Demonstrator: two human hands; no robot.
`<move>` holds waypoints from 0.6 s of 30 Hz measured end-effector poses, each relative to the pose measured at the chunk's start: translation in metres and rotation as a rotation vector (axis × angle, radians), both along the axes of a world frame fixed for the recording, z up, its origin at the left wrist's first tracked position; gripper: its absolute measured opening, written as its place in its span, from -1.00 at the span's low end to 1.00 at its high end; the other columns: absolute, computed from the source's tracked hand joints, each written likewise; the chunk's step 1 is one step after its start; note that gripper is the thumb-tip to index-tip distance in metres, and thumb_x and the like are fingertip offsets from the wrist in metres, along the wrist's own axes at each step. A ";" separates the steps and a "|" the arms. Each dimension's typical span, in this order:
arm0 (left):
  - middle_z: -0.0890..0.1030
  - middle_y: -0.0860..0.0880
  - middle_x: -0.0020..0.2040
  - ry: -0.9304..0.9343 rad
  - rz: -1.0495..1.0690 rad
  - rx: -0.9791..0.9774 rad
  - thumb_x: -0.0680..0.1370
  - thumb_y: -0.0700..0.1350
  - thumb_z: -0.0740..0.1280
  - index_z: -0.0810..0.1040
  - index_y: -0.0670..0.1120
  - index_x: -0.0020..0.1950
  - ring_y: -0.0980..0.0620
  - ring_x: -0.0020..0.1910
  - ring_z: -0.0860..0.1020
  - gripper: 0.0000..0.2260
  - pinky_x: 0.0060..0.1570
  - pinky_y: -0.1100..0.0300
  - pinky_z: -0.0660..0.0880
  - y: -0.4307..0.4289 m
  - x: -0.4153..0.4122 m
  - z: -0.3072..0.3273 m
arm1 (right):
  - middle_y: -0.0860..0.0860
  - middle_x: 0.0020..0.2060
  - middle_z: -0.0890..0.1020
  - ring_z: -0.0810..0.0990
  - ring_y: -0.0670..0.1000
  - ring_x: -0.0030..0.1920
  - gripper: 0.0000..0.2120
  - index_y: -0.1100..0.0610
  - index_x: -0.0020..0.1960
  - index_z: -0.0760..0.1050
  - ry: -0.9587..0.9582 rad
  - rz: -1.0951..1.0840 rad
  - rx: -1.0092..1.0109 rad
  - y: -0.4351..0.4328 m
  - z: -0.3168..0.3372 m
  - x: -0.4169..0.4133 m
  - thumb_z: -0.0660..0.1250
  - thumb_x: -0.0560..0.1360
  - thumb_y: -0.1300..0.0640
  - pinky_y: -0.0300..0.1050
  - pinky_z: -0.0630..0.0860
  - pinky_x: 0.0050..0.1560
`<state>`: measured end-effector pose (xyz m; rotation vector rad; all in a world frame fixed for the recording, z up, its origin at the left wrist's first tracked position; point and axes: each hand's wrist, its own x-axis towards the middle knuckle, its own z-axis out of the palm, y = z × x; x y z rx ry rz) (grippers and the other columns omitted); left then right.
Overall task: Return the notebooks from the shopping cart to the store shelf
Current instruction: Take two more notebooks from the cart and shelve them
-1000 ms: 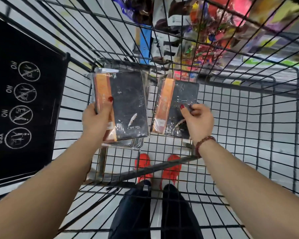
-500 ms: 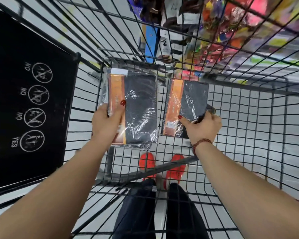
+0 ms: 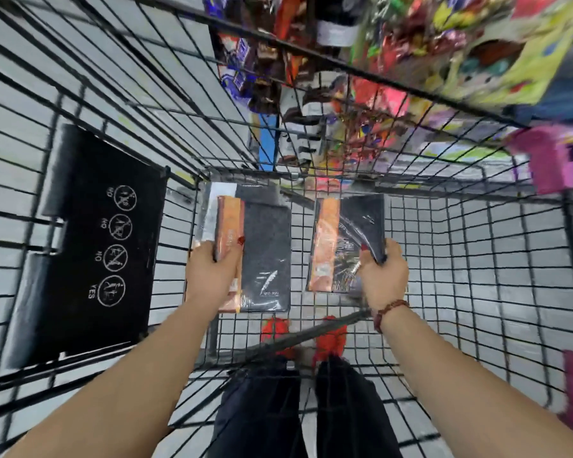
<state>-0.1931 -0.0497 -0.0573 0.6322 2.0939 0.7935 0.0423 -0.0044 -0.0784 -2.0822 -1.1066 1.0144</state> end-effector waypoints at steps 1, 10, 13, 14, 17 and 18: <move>0.46 -0.03 -0.40 0.027 -0.032 0.005 0.52 0.02 0.33 0.43 -0.09 -0.28 0.02 -0.43 0.41 -0.74 -0.58 0.26 0.30 0.000 0.003 0.010 | -0.05 -0.23 0.58 0.57 0.04 -0.18 -0.83 0.09 0.10 0.47 0.033 -0.033 0.026 -0.001 0.014 0.007 0.31 0.50 0.17 -0.12 0.52 -0.09; 0.61 -0.11 -0.24 -0.063 -0.135 0.137 0.38 0.28 0.27 0.56 -0.01 -0.10 -0.18 -0.26 0.57 -0.62 -0.19 -0.17 0.56 0.004 0.056 0.121 | 0.03 -0.27 0.60 0.52 -0.01 -0.26 -0.91 0.06 -0.12 0.54 0.263 -0.220 0.258 -0.047 0.153 0.089 0.36 0.46 0.24 -0.13 0.49 -0.19; 0.60 -0.21 -0.20 -0.108 -0.190 0.245 0.39 0.26 0.30 0.51 -0.01 -0.19 -0.16 -0.26 0.54 -0.67 -0.23 -0.06 0.51 -0.004 0.089 0.161 | 0.01 -0.29 0.60 0.52 -0.03 -0.28 -0.89 0.19 -0.02 0.57 0.296 -0.281 0.335 -0.072 0.185 0.117 0.37 0.45 0.25 -0.06 0.48 -0.18; 0.59 -0.18 -0.22 -0.107 -0.219 0.274 0.40 0.25 0.31 0.52 -0.03 -0.16 -0.12 -0.27 0.52 -0.65 -0.25 0.00 0.47 -0.006 0.101 0.173 | -0.01 -0.31 0.59 0.52 -0.05 -0.28 -0.89 0.18 -0.02 0.57 0.305 -0.302 0.359 -0.079 0.195 0.128 0.37 0.45 0.25 -0.07 0.48 -0.20; 0.56 -0.11 -0.23 -0.145 -0.266 0.320 0.51 0.10 0.33 0.54 -0.14 -0.03 -0.04 -0.33 0.48 -0.71 -0.33 0.13 0.41 -0.015 0.144 0.201 | -0.05 -0.36 0.57 0.51 -0.16 -0.39 -0.92 0.17 -0.04 0.55 0.333 -0.370 0.427 -0.103 0.216 0.166 0.36 0.46 0.27 -0.24 0.50 -0.36; 0.56 -0.11 -0.21 -0.145 -0.281 0.327 0.53 0.04 0.33 0.53 -0.16 -0.01 -0.01 -0.34 0.48 -0.74 -0.37 0.18 0.38 -0.018 0.159 0.207 | -0.05 -0.36 0.56 0.51 -0.19 -0.41 -0.91 0.21 -0.02 0.55 0.360 -0.401 0.445 -0.110 0.221 0.180 0.35 0.47 0.30 -0.30 0.49 -0.41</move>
